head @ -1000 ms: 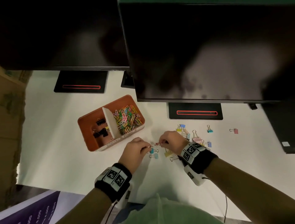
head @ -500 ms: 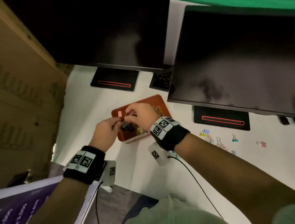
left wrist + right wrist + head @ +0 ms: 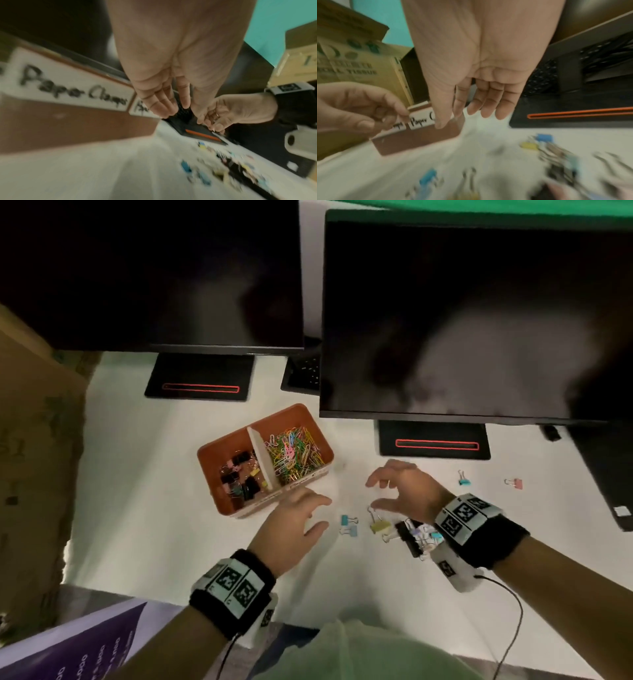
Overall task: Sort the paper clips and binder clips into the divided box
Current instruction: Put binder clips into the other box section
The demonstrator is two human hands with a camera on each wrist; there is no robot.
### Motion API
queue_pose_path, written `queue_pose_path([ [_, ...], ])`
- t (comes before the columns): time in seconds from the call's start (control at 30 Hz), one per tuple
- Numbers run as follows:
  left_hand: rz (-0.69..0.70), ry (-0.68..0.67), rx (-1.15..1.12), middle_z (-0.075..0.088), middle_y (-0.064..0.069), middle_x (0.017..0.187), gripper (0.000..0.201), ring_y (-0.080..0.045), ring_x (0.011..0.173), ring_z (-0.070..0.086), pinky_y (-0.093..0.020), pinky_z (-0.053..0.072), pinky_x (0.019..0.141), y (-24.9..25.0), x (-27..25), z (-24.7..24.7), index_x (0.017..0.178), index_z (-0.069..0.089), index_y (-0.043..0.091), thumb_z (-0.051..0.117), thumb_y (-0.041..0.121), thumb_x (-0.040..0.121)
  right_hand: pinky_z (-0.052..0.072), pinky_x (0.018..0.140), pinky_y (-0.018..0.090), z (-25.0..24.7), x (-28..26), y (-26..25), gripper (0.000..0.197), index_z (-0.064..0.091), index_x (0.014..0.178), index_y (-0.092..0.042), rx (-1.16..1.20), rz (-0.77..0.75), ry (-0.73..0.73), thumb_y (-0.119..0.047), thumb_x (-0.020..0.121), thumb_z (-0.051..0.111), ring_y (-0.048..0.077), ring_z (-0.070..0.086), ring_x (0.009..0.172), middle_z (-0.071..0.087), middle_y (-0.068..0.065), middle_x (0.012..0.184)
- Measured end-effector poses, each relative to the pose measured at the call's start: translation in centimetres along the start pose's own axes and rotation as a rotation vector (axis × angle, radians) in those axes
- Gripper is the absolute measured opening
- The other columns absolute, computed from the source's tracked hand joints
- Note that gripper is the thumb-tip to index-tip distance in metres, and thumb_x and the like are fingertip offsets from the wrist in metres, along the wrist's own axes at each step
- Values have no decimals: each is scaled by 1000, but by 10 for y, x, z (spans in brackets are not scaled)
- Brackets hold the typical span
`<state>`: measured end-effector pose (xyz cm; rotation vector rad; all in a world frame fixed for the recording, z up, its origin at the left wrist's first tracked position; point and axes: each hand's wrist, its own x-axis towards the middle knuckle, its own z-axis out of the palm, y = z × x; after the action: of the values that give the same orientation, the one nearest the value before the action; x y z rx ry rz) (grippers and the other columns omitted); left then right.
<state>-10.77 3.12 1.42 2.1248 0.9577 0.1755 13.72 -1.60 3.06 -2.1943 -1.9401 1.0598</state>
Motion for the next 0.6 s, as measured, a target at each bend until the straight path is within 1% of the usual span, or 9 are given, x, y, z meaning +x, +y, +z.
queue_pose_path([
  [0.1,17,-171,108,39,7,131,44,-12,115,42,-29,39,101,3,18,34,125,49,29,61,25,83,42,96,30,21,-14,19,41,55,117,-32,-60,-7,-103,-37,79,68,12,49,106,54,-6,115],
  [0.17,25,-246,164,34,5,139,47,-16,122,37,-32,35,104,3,28,52,126,49,29,61,24,81,42,99,35,35,-16,24,47,52,122,-32,-101,-55,-118,-36,78,69,16,48,112,53,-4,122],
  [0.2,39,-269,184,33,5,141,48,-16,124,35,-31,34,105,1,32,60,126,50,29,62,23,80,42,98,38,41,-14,25,49,51,124,-33,-132,-73,-126,-36,79,69,19,49,112,53,-2,123],
  [0.27,78,-285,230,36,5,141,46,-17,125,34,-28,30,105,-3,38,72,123,54,28,62,20,79,42,97,41,51,-11,25,46,50,124,-33,-202,-95,-134,-34,81,65,23,49,112,51,2,123],
  [0.37,99,-237,209,47,-1,131,30,-20,118,39,-24,31,100,-7,42,80,111,63,17,62,12,81,41,95,40,60,-5,24,33,55,118,-28,-219,-87,-108,-29,85,59,29,49,112,52,6,120],
  [0.47,49,-234,142,53,-3,109,18,-19,102,44,-26,40,91,-10,45,79,98,64,12,63,9,80,42,93,38,57,-1,26,26,58,111,-25,-160,-72,-120,-29,85,59,28,50,108,54,7,116],
  [0.53,-11,-239,97,52,-3,99,15,-20,95,47,-28,42,84,-11,47,77,92,62,11,65,8,78,45,92,40,49,-1,31,23,59,106,-24,-40,-69,-97,-24,84,62,26,51,104,53,6,111],
  [0.57,-31,-233,76,52,-3,96,15,-20,92,49,-26,42,80,-12,49,76,90,62,11,67,7,77,46,92,37,44,-1,34,21,59,103,-22,40,-63,-70,-20,83,64,24,52,101,51,5,110],
  [0.6,-43,-226,59,51,-3,94,14,-20,89,50,-24,41,77,-11,49,76,88,61,10,68,7,76,46,91,32,38,-3,37,20,58,100,-21,108,-51,-46,-17,82,65,22,52,99,50,4,109],
])
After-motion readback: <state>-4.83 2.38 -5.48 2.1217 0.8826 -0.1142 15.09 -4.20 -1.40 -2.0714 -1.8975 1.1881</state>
